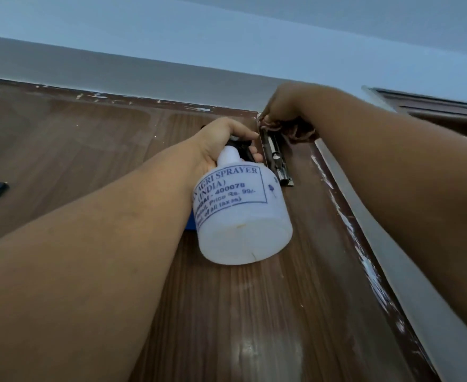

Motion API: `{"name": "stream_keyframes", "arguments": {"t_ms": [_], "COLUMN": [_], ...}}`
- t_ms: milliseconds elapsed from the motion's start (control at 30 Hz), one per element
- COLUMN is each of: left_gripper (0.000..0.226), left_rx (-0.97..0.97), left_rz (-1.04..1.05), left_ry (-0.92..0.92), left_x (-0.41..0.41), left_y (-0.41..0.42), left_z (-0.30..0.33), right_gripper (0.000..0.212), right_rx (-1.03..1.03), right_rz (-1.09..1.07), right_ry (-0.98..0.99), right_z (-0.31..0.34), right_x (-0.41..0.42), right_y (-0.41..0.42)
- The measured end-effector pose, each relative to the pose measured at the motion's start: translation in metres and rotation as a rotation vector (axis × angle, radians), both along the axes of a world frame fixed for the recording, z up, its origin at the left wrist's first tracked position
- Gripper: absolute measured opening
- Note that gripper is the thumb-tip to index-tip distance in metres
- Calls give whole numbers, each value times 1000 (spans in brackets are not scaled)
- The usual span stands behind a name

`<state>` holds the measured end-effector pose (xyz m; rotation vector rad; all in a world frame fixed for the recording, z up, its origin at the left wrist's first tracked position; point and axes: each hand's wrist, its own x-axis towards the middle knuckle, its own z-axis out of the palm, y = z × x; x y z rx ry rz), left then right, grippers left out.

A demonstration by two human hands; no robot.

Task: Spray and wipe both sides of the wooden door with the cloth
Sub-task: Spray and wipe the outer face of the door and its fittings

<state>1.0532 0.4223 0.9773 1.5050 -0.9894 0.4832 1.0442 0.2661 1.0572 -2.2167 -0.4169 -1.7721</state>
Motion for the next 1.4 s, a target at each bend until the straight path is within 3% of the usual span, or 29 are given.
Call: {"name": "stream_keyframes", "arguments": {"t_ms": [233, 333, 467, 533, 633, 700, 767, 900, 1033, 1100, 1167, 1267, 1300, 1400], "left_gripper": [23, 19, 20, 21, 21, 22, 22, 23, 22, 25, 26, 26, 26, 27], "left_rx": [63, 89, 131, 100, 34, 9, -3, 14, 48, 64, 78, 74, 78, 102], "left_rz": [41, -56, -57, -85, -146, -166, -157, -130, -111, -115, -119, -87, -80, -75], "left_ry": [-91, -58, -47, -44, -32, -29, -37, -18, -18, -8, -3, -31, -43, -49], "left_x": [0, -1, -1, -3, -6, -7, -7, -5, -4, -4, -4, -3, -3, -2], "left_y": [-1, 6, 9, 8, 6, 4, 4, 6, 10, 11, 11, 11, 10, 10], "left_z": [-9, -12, -11, -13, -17, -18, -18, -16, -11, -11, -12, -12, -12, -11], "right_gripper": [31, 28, 28, 21, 11, 18, 30, 31, 26, 28, 26, 31, 34, 33], "right_rx": [82, -18, -159, -114, -133, -78, -40, -28, 38, 41, 77, 45, 38, 84], "right_rz": [332, 197, -161, -199, -395, -463, -436, -352, -110, -73, -31, -234, -233, 86], "right_ry": [-160, -165, 150, 235, 24, -221, -286, -124, 371, 464, 373, -204, -285, -207], "right_z": [-21, -20, -31, -27, -18, -12, -6, -9, -25, -22, -18, -3, 0, 1], "right_x": [36, 27, -17, -25, -4, 12, 21, 6, -22, -29, -19, 21, 34, 44], "right_y": [-18, -15, 1, 8, 23, 33, 39, 34, 13, 5, 7, 9, 6, -4]}}
